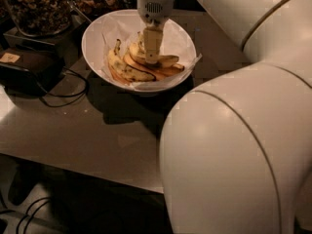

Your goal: Pick banana from white bowl

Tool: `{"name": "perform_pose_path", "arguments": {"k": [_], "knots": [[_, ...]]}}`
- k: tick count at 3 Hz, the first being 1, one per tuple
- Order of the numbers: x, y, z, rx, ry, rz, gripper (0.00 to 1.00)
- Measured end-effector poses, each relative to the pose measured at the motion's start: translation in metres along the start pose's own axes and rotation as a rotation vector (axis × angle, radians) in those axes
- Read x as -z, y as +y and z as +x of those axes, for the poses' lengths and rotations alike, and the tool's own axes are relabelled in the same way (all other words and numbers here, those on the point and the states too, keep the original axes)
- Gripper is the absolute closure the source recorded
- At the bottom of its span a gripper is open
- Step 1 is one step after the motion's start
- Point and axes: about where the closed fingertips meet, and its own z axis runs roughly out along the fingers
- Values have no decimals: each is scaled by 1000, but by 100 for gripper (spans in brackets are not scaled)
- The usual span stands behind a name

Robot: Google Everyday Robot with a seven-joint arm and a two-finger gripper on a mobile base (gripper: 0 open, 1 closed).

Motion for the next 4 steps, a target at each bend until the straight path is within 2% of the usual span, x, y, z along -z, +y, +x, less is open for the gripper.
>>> {"name": "perform_pose_path", "arguments": {"k": [2,3,4], "knots": [[-27,18,11,7,7,-51,46],[-26,19,12,4,6,-56,65],[-27,20,17,-9,2,-57,88]]}}
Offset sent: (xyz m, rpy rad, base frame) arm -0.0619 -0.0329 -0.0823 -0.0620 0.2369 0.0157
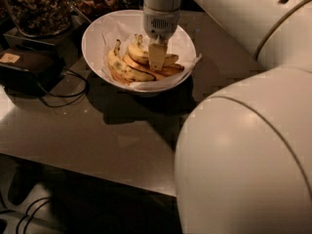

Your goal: Pick banana from white bowl

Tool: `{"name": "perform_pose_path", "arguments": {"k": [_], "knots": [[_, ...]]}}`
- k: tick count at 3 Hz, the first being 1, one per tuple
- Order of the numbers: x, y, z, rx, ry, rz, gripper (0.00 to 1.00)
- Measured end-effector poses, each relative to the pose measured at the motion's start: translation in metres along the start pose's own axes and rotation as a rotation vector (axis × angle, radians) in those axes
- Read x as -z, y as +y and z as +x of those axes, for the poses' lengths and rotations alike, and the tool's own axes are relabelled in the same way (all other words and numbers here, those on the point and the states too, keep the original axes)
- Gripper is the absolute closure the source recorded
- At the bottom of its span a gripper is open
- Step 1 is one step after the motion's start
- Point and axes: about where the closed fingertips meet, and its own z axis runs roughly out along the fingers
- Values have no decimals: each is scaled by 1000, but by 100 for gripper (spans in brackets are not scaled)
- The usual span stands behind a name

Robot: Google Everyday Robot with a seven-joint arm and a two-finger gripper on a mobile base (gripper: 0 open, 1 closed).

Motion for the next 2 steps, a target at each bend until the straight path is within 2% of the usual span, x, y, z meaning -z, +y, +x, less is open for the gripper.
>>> {"name": "perform_pose_path", "arguments": {"k": [1,2], "knots": [[0,0,0,0,0,0,100],[0,0,0,0,0,1,100]]}}
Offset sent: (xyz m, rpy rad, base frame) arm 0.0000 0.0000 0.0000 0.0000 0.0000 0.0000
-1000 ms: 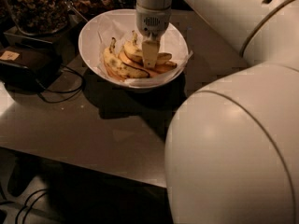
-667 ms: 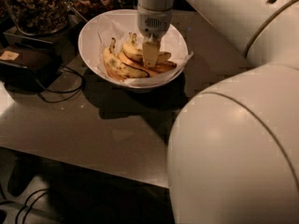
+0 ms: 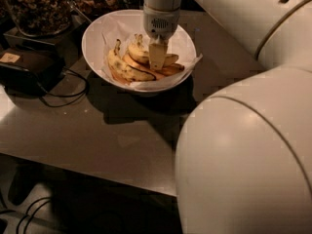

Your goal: Pick banana from white bowl

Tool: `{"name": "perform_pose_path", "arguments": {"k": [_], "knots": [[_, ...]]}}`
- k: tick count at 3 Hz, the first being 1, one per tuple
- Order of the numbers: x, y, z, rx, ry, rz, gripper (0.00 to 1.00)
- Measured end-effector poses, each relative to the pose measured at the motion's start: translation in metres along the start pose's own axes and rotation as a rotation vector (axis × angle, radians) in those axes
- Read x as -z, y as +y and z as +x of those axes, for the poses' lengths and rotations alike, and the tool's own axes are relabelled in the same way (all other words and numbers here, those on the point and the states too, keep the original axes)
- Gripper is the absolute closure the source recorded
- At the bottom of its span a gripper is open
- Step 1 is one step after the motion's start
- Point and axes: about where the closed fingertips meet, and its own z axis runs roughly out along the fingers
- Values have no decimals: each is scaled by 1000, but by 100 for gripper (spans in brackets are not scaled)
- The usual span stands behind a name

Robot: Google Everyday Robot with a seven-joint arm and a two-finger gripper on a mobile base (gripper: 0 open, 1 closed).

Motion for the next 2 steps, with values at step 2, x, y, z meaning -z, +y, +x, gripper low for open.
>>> {"name": "perform_pose_path", "arguments": {"k": [2], "knots": [[19,4,-4,29,-60,57,100]]}}
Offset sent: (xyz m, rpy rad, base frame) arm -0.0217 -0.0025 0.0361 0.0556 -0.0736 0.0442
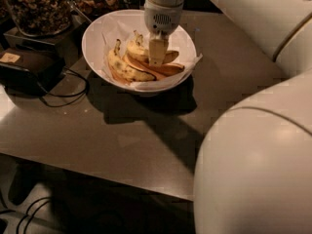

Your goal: Pick banana from white bowl

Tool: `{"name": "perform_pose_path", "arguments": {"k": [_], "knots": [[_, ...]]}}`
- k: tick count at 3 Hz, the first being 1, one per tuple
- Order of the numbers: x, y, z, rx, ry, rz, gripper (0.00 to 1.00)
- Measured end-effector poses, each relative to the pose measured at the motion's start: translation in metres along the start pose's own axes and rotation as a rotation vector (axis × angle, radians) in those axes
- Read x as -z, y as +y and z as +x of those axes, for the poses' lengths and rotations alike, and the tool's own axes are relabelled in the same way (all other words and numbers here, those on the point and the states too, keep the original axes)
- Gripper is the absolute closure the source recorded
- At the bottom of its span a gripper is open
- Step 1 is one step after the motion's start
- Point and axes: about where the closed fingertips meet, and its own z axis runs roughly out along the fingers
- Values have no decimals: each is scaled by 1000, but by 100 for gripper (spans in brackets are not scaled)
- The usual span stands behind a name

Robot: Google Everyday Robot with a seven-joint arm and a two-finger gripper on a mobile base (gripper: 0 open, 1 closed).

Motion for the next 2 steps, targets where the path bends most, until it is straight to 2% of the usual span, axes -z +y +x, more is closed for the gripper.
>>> {"name": "perform_pose_path", "arguments": {"k": [2], "knots": [[19,7,-6,36,-39,49,100]]}}
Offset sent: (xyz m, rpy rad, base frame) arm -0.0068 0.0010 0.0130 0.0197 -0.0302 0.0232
